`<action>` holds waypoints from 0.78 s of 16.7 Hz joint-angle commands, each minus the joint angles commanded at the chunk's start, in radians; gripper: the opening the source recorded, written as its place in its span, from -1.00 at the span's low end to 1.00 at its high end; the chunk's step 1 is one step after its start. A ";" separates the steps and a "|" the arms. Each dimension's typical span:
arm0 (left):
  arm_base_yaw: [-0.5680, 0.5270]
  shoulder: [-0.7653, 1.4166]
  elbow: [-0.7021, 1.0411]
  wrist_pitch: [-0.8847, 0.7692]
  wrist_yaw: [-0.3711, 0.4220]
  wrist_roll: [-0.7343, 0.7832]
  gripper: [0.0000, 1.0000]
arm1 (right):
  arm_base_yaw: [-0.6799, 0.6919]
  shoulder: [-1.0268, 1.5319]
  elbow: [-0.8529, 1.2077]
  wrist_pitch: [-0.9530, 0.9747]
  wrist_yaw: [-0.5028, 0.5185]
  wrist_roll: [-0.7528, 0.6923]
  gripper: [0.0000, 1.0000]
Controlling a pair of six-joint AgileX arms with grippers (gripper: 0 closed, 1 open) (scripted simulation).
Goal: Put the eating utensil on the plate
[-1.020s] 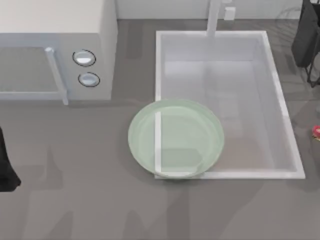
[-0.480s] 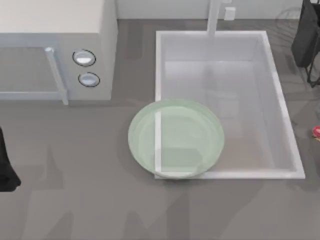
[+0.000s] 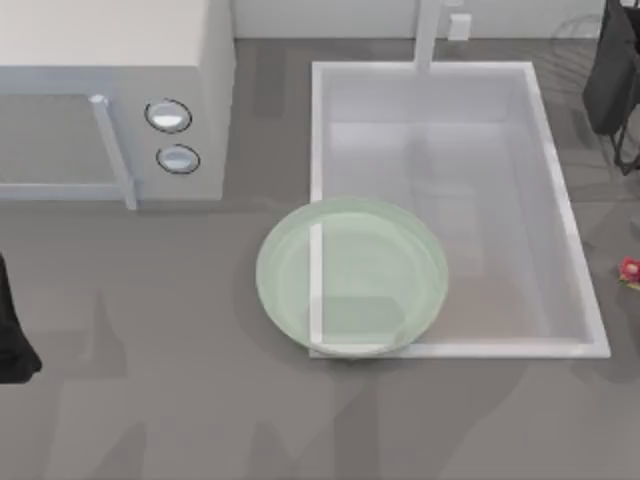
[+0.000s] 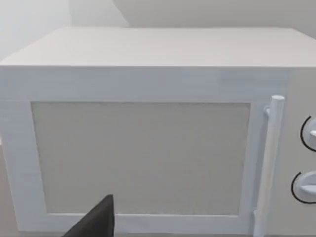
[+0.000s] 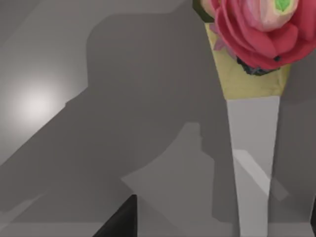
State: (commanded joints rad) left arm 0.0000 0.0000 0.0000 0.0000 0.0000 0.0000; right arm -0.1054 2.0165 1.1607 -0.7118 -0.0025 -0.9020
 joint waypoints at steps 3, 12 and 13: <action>0.000 0.000 0.000 0.000 0.000 0.000 1.00 | 0.000 0.000 0.000 0.000 0.000 0.000 -1.00; 0.000 0.000 0.000 0.000 0.000 0.000 1.00 | 0.004 -0.088 0.088 -0.178 -0.019 0.016 -1.00; 0.000 0.000 0.000 0.000 0.000 0.000 1.00 | 0.004 -0.101 0.116 -0.230 -0.019 0.015 -1.00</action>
State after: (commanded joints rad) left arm 0.0000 0.0000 0.0000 0.0000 0.0000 0.0000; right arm -0.1015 1.9159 1.2771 -0.9418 -0.0215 -0.8873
